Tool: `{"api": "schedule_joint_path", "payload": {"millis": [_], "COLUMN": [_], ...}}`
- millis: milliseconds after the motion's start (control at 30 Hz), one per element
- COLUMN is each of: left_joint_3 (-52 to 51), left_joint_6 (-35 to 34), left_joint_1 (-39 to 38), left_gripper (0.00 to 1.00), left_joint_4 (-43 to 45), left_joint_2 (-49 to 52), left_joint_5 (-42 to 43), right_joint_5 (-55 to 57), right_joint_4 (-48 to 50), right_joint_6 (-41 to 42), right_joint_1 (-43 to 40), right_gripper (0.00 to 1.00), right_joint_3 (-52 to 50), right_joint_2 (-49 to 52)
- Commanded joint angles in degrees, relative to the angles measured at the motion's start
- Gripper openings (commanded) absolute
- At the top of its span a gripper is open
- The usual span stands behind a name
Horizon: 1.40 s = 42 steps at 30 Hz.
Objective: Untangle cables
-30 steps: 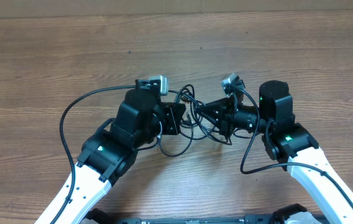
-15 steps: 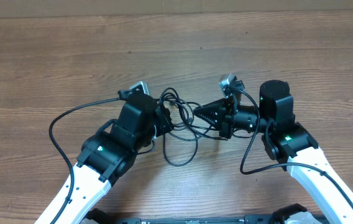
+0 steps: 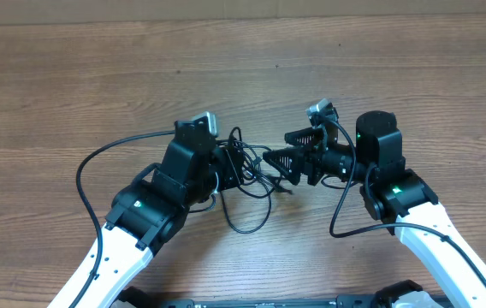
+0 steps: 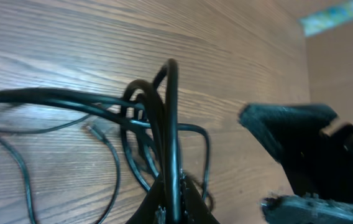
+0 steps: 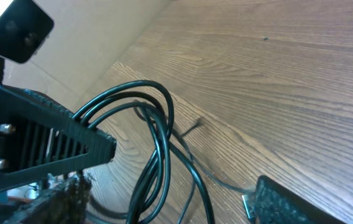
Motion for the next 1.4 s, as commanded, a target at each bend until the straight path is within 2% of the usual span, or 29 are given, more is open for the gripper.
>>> {"api": "schedule_joint_path", "payload": {"millis": [0,333,633,700,767,900,967,1133,1167,1267,1367], "left_joint_3": [1.1,1.1,1.1,1.1,1.1,1.1,1.1,1.1,1.1,1.1,1.1], "left_joint_6": [5.2,5.2,6.3,6.2,6.3,6.2,6.3,6.2,6.2,6.2,6.2], "left_joint_1": [0.0,0.0,0.0,0.0,0.0,-0.4,-0.9,-2.6,-3.0,-3.1,-3.1], "left_gripper": [0.04,0.04,0.04,0.04,0.04,0.04,0.04,0.04,0.04,0.04,0.04], "left_joint_4": [0.8,2.0,4.6,5.0,5.3,5.4,5.5,6.4,6.8,6.8,6.8], "left_joint_2": [-0.8,-0.8,-0.8,-0.7,-0.7,-0.7,-0.7,-0.7,-0.7,-0.7,-0.7], "left_joint_5": [5.0,8.4,10.0,11.0,11.8,12.7,12.7,12.7,12.4,11.8,10.4], "right_joint_5": [0.8,-3.8,-5.2,-5.2,-4.1,-1.9,-1.9,-1.7,-1.7,-1.8,-1.7], "right_joint_4": [0.6,-0.4,-2.2,-2.1,-2.0,-1.9,-1.8,-1.8,-1.8,-1.8,-1.7], "right_joint_6": [-2.3,-15.7,-17.0,-17.0,-17.0,-17.0,-17.0,-17.0,-16.9,-16.9,-16.7], "right_joint_1": [-0.2,0.0,1.3,2.0,2.7,3.4,3.4,3.4,3.4,3.4,3.4], "right_gripper": [0.85,0.79,0.78,0.75,0.67,0.61,0.54,0.32,0.22,0.06,0.04], "right_joint_3": [0.8,0.8,0.8,0.8,0.8,0.8,0.8,0.8,0.8,0.8,0.8], "right_joint_2": [0.1,0.1,0.1,0.1,0.1,0.5,1.1,3.4,4.1,4.3,4.3]}}
